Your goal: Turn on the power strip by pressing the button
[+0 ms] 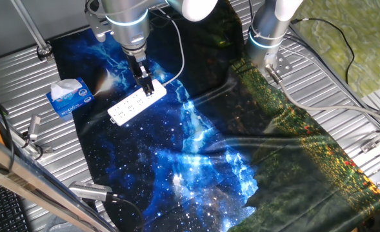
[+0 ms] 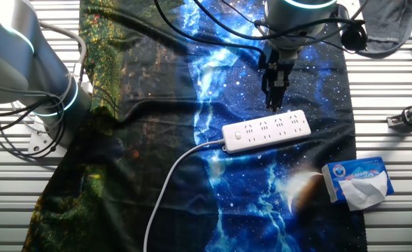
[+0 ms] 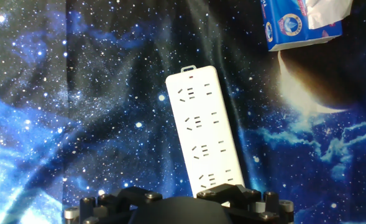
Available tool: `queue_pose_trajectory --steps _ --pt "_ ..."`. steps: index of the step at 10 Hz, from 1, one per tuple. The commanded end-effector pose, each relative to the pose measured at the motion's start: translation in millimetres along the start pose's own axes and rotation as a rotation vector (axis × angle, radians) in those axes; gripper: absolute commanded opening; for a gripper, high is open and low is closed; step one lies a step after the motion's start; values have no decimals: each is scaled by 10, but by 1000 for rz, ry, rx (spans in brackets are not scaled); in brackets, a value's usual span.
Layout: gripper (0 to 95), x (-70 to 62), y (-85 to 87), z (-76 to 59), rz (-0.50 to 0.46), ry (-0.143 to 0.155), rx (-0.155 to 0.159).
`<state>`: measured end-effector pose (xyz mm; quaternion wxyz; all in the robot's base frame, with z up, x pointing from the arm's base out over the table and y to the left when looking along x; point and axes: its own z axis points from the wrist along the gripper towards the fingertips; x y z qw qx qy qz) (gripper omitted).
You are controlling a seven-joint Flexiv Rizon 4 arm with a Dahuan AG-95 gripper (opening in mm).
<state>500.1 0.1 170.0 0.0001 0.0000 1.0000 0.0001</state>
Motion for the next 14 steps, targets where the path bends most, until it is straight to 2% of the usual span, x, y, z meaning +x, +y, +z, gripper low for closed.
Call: queue_pose_trajectory --steps 1,2,3,8,11,14 --pt "0 1 0 1 -298 -3 -21" --pt "0 1 0 0 -326 3 -10" --pt "0 2 0 -2 -345 2 -12" --pt "0 1 1 -2 -334 6 -7" --pt "0 2 1 -1 -369 3 -14" --pt "0 7 4 -9 -377 14 -3"
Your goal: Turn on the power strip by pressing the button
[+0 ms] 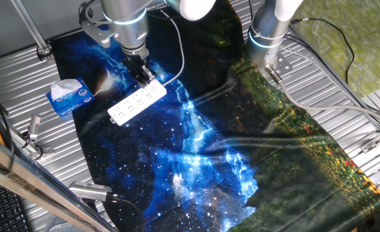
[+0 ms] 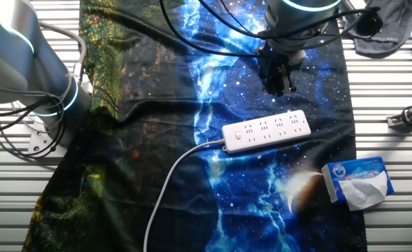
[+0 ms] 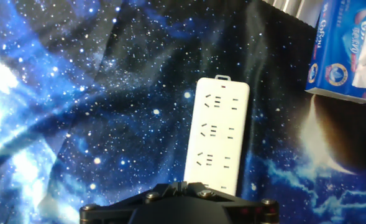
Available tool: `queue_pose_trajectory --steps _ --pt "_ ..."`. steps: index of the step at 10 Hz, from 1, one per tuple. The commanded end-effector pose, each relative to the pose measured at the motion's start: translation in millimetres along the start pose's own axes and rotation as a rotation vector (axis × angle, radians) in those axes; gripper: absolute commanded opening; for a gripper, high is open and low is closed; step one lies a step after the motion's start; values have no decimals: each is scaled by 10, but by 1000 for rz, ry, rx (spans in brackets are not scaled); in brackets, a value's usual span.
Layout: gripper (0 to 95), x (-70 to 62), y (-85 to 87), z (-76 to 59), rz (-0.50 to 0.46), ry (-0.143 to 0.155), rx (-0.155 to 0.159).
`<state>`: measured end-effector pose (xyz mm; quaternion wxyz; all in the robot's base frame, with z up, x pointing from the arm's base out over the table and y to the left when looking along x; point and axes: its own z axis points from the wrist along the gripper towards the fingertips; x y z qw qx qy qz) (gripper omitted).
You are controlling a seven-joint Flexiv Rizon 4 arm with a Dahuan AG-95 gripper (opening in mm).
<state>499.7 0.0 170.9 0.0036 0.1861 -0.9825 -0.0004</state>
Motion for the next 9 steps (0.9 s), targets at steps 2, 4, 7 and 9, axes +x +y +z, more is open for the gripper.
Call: queue_pose_trajectory --steps 2,4,7,9 --pt "0 3 5 1 -69 18 -4" --pt "0 59 26 25 -296 35 9" --pt "0 320 152 94 -763 56 78" --pt "0 495 254 158 -1016 69 99"
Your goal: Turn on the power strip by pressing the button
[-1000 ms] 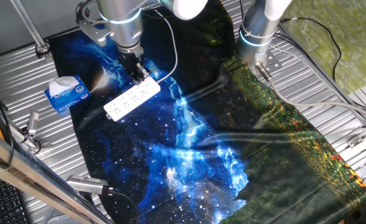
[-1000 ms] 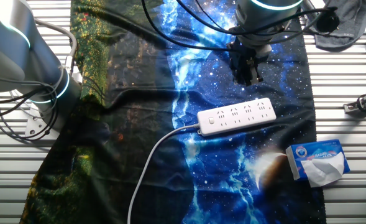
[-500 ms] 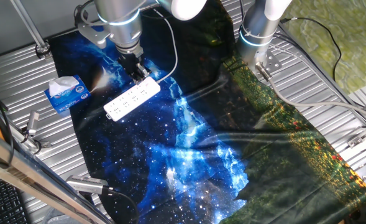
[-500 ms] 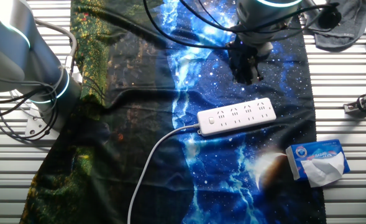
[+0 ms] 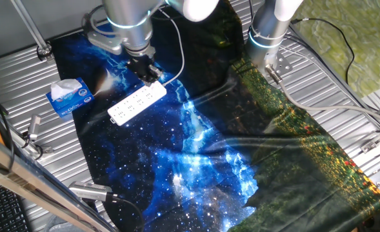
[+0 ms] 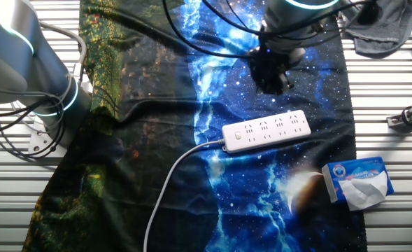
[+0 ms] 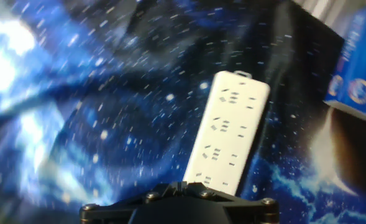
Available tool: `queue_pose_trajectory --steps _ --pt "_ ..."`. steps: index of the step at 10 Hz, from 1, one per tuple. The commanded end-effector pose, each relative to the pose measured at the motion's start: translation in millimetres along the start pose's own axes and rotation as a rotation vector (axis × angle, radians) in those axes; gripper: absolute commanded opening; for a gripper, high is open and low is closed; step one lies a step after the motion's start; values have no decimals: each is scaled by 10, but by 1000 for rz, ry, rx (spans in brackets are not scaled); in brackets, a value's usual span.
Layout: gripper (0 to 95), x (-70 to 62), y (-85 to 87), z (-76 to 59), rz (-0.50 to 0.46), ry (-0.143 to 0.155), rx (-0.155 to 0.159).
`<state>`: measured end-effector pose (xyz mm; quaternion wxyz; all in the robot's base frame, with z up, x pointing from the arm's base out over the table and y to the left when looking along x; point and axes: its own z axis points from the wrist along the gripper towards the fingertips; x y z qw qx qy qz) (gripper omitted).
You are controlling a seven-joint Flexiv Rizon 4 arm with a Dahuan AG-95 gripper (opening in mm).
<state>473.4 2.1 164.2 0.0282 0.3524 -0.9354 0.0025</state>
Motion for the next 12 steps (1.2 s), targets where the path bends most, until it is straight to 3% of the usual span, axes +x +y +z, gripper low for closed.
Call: queue_pose_trajectory --steps 1,2,3,6,8,10,11,12 --pt "0 217 240 115 -919 74 127" --pt "0 221 239 114 -1025 88 135" --pt "0 224 239 113 -1232 97 144" --pt "0 225 240 113 -1421 83 149" --pt "0 228 238 117 -1439 84 197" --pt "0 236 237 117 -1460 69 189" --pt "0 249 236 114 -1444 62 173" --pt "0 252 236 114 -1414 49 112"
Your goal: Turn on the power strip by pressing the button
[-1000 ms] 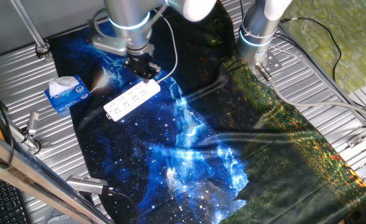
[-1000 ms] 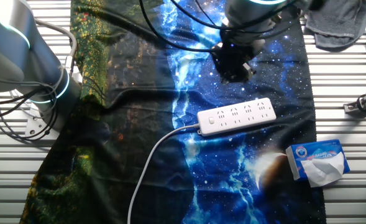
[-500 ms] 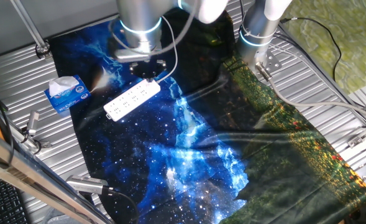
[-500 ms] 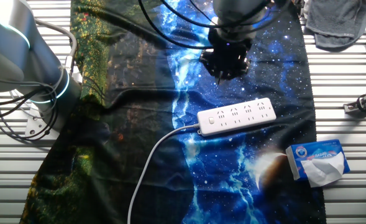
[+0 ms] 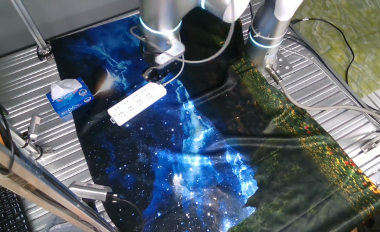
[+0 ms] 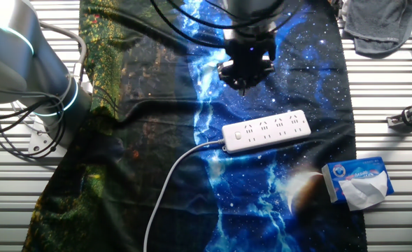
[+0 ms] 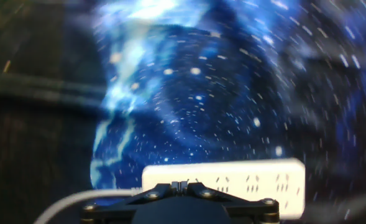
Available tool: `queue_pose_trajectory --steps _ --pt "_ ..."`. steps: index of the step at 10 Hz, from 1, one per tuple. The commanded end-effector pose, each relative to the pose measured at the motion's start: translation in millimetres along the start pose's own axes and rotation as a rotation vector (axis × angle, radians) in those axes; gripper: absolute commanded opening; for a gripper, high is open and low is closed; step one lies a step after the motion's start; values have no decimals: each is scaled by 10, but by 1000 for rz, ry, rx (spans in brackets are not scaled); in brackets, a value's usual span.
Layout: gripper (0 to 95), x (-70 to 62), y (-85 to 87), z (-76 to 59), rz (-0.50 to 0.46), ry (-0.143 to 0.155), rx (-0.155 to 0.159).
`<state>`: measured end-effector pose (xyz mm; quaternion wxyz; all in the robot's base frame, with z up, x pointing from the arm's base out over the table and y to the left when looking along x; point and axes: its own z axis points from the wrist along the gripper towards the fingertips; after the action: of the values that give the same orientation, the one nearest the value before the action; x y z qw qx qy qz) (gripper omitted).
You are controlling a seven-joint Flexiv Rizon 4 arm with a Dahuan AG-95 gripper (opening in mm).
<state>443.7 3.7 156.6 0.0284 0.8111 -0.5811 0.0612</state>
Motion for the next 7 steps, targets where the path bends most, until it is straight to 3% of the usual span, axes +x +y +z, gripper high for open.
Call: queue_pose_trajectory --steps 1,2,3,4,6,7 --pt "0 -13 55 21 -223 -87 -38" --pt "0 -13 57 25 -222 -122 -59" --pt "0 -6 69 23 -200 -186 -90" --pt "0 1 85 19 -170 -215 -107" --pt "0 25 128 5 -103 -255 -118" --pt "0 31 142 2 -83 -254 -120"
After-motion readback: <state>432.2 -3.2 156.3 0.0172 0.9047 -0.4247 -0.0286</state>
